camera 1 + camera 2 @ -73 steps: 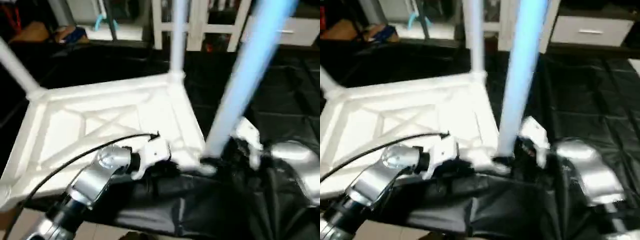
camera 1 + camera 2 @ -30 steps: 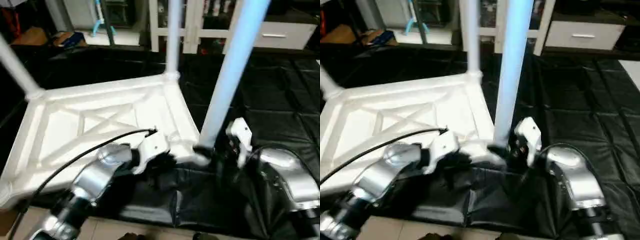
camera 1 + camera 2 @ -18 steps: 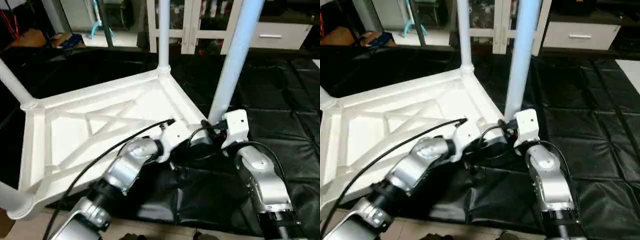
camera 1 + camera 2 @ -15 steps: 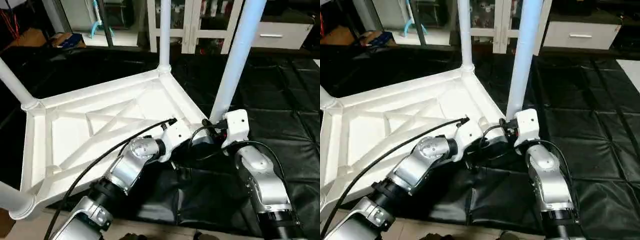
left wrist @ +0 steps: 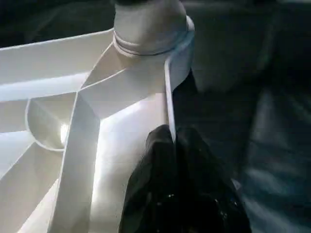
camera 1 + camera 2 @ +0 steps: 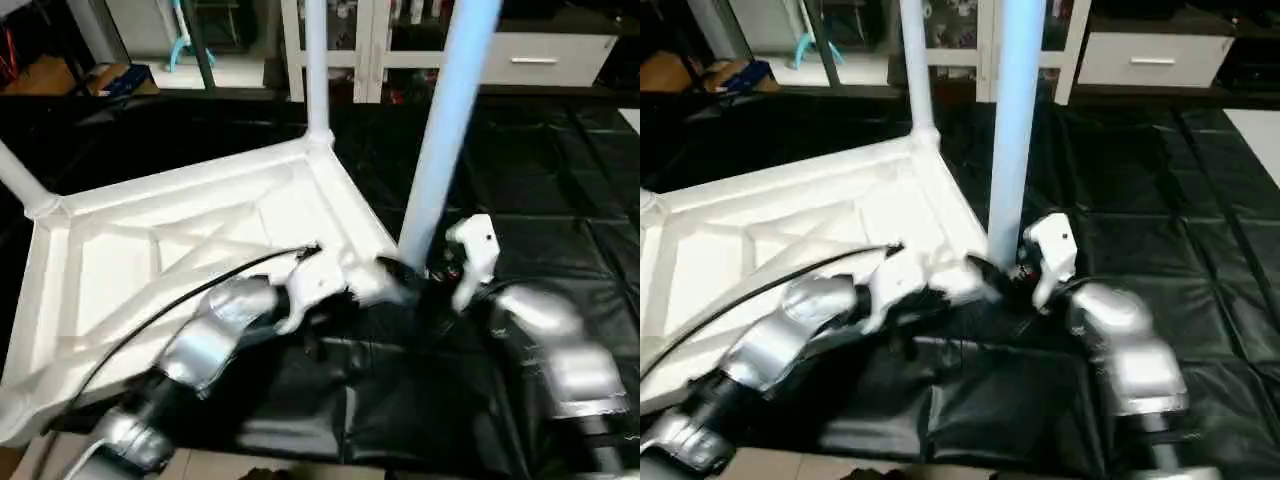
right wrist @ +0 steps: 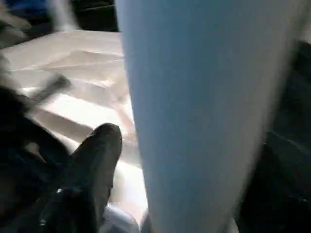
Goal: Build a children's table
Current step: Rotate leg to tighten
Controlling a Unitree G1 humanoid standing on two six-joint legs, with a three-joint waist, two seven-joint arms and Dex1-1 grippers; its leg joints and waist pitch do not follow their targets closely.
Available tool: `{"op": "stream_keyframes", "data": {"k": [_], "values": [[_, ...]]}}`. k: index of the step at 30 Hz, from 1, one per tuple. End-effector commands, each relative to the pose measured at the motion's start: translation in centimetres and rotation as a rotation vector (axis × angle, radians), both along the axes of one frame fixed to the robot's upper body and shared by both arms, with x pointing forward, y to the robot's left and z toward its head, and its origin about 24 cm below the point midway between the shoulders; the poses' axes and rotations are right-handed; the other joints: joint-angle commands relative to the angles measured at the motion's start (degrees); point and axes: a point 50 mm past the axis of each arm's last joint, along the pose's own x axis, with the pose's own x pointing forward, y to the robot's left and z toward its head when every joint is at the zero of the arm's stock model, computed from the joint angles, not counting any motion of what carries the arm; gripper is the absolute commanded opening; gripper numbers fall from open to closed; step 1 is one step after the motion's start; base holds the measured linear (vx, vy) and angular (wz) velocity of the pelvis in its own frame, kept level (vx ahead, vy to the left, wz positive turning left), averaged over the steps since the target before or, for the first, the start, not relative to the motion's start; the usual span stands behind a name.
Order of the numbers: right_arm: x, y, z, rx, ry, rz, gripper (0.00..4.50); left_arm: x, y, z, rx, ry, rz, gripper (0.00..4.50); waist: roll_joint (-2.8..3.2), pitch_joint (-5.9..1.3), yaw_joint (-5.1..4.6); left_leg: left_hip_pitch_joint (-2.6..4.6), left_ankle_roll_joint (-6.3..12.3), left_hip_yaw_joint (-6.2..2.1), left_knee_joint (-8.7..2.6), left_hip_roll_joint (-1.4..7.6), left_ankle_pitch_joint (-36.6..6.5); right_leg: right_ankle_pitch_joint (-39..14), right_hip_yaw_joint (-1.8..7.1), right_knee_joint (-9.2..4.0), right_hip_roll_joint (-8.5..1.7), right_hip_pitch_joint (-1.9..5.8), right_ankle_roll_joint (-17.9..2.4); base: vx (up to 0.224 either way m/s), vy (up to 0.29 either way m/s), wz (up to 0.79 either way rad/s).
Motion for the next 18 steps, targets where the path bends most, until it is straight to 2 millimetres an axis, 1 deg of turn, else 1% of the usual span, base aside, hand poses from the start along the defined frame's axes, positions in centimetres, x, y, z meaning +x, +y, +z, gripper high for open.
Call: {"op": "stream_keyframes", "data": {"k": [1, 2, 3, 4, 5, 6, 7, 8, 9, 10, 11, 12, 13, 14, 15, 16, 17, 18], "values": [[-0.9, 0.9, 0.5, -0.012, -0.015, 0.161, 3.3, -1.6, 0.2, -2.2, 0.075, 0.102, -0.078, 0.0, -0.84, -3.75, 0.3, 1.44, 5.45, -2.79, -4.44, 4.97, -9.4, -4.1, 1.37, -2.19, -3.16, 2.08, -15.3, 0.064, -0.005, 0.02], [-1.4, 0.3, 0.6, -0.046, -0.012, 0.229, 3.3, -1.9, 0.6, -2.0, 0.069, 0.114, -0.086, 0.0, -0.7, -3.88, 0.64, 1.68, 6.75, -2.46, -4.12, 4.93, -6.3, -0.1, 1.37, -1.83, -2.98, 1.86, -16.1, 0.058, 0.001, 0.01], [-1.8, -0.4, 0.6, -0.073, -0.006, 0.282, 3.3, -2.2, 0.9, -1.9, 0.063, 0.128, -0.098, 0.0, -0.88, -3.98, 0.95, 1.56, 7.88, -2.46, -3.87, 4.94, -4.5, 2.5, 1.35, -1.51, -3.1, 2.12, -16.8, 0.0, 0.0, 0.0], [-1.8, -0.4, 0.6, -0.073, -0.006, 0.282, 3.3, -2.2, 0.9, -1.9, 0.063, 0.128, -0.098, 0.0, -0.9, -4.02, 1.37, 1.51, 8.87, -2.43, -3.69, 4.98, -3.1, 3.9, 1.32, -1.26, -3.19, 2.31, -17.2, 0.0, 0.0, 0.0], [-2.2, -1.2, 0.8, -0.104, 0.005, 0.343, 3.3, -2.6, 1.4, -1.8, 0.057, 0.148, -0.113, 0.0, -0.85, -3.98, 1.56, 1.49, 9.25, -2.39, -3.63, 5.03, -2.5, 4.0, 1.34, -1.22, -3.18, 2.27, -17.2, 0.0, 0.0, 0.0], [-2.2, -1.3, 0.8, -0.107, 0.006, 0.349, 3.3, -2.6, 1.4, -1.7, 0.056, 0.15, -0.114, 0.0, -1.22, -4.05, 1.89, 1.54, 9.6, -2.39, -3.58, 5.22, -2.7, 3.2, 1.28, -1.11, -3.38, 2.33, -17.6, 0.0, 0.0, 0.0], [-2.4, -2.1, 1.1, -0.134, 0.018, 0.411, 3.3, -3.1, 2.0, -1.6, 0.053, 0.171, -0.131, 0.0, -1.43, -3.87, 1.82, 1.43, 9.76, -2.31, -3.65, 5.2, -3.1, 2.0, 1.26, -1.26, -3.24, 2.31, -17.5, 0.0, 0.0, 0.0], [-2.5, -2.2, 1.2, -0.137, 0.019, 0.423, 3.3, -3.1, 2.1, -1.6, 0.053, 0.175, -0.133, 0.0, -1.97, -3.6, 1.8, 1.49, 9.48, -2.21, -3.87, 5.32, -5.3, -2.6, 1.27, -1.67, -3.2, 2.22, -17.1, 0.0, 0.0, 0.0], [-2.4, -2.4, 1.5, -0.141, 0.02, 0.453, 3.3, -3.3, 2.4, -1.6, 0.052, 0.184, -0.138, 0.0, -1.7, -3.55, 1.84, 1.5, 9.11, -2.35, -3.95, 5.36, -6.1, -4.4, 1.29, -1.66, -3.32, 2.24, -17.0, 0.0, 0.0, 0.0], [-2.4, -2.4, 1.6, -0.143, 0.021, 0.462, 3.3, -3.4, 2.4, -1.6, 0.051, 0.186, -0.138, 0.0, -1.6, -3.26, 1.8, 1.65, 8.18, -2.29, -4.15, 5.39, -8.4, -8.3, 1.39, -2.21, -3.27, 1.94, -16.5, 0.0, 0.0, 0.0], [-2.4, -2.6, 1.8, -0.158, 0.023, 0.501, 3.3, -3.5, 2.6, -1.5, 0.046, 0.194, -0.139, 0.0, -1.62, -3.18, 1.69, 1.67, 7.47, -2.33, -4.25, 5.38, -9.9, -10.1, 1.41, -2.28, -3.23, 1.89, -16.3, 0.0, 0.0, 0.0], [-2.3, -2.8, 1.9, -0.171, 0.021, 0.517, 3.3, -3.7, 2.6, -1.4, 0.043, 0.201, -0.141, 0.0, -2.14, -3.05, 1.59, 1.73, 6.18, -2.41, -4.4, 5.4, -12.2, -13.7, 1.53, -2.5, -3.32, 1.79, -15.7, 0.0, 0.0, 0.0], [-2.3, -2.8, 1.9, -0.171, 0.021, 0.517, 3.3, -3.7, 2.6, -1.4, 0.043, 0.201, -0.141, 0.0, -2.09, -2.86, 1.54, 1.96, 4.94, -2.39, -4.55, 5.35, -13.9, -16.7, 1.72, -2.91, -3.32, 1.53, -14.8, 0.0, 0.0, 0.0], [-2.2, -2.8, 1.9, -0.179, 0.021, 0.522, 3.3, -3.8, 2.7, -1.3, 0.042, 0.204, -0.143, 0.0, -2.29, -2.88, 1.52, 2.06, 4.05, -2.44, -4.59, 5.33, -14.5, -18.2, 1.85, -3.04, -3.38, 1.42, -14.2, 0.0, 0.0, 0.0], [-2.1, -2.9, 1.9, -0.189, 0.02, 0.531, 3.3, -3.9, 2.7, -1.3, 0.04, 0.211, -0.148, 0.0, -2.46, -2.89, 1.47, 2.12, 3.67, -2.38, -4.61, 5.31, -14.9, -18.7, 1.87, -3.14, -3.36, 1.32, -14.0, 0.0, 0.0, 0.0], [-2.0, -3.0, 1.8, -0.194, 0.019, 0.538, 3.3, -4.1, 2.7, -1.2, 0.04, 0.216, -0.152, 0.0, -2.37, -2.9, 1.44, 2.15, 3.14, -2.44, -4.69, 5.27, -15.1, -18.9, 1.9, -3.17, -3.29, 1.27, -13.8, 0.0, 0.0, 0.0], [-1.9, -3.0, 1.8, -0.196, 0.02, 0.545, 3.3, -4.2, 2.8, -1.2, 0.04, 0.219, -0.154, 0.0, -2.4, -2.98, 1.4, 2.15, 2.91, -2.47, -4.69, 5.3, -15.1, -18.4, 1.85, -3.06, -3.29, 1.28, -13.9, 0.0, 0.0, 0.0], [-1.8, -3.0, 1.8, -0.201, 0.021, 0.558, 3.3, -4.3, 2.8, -1.1, 0.039, 0.222, -0.155, 0.0, -2.57, -2.95, 1.33, 1.96, 2.92, -2.52, -4.72, 5.23, -15.0, -17.8, 1.82, -2.97, -3.19, 1.4, -13.9, 0.0, 0.0, 0.0]]}}
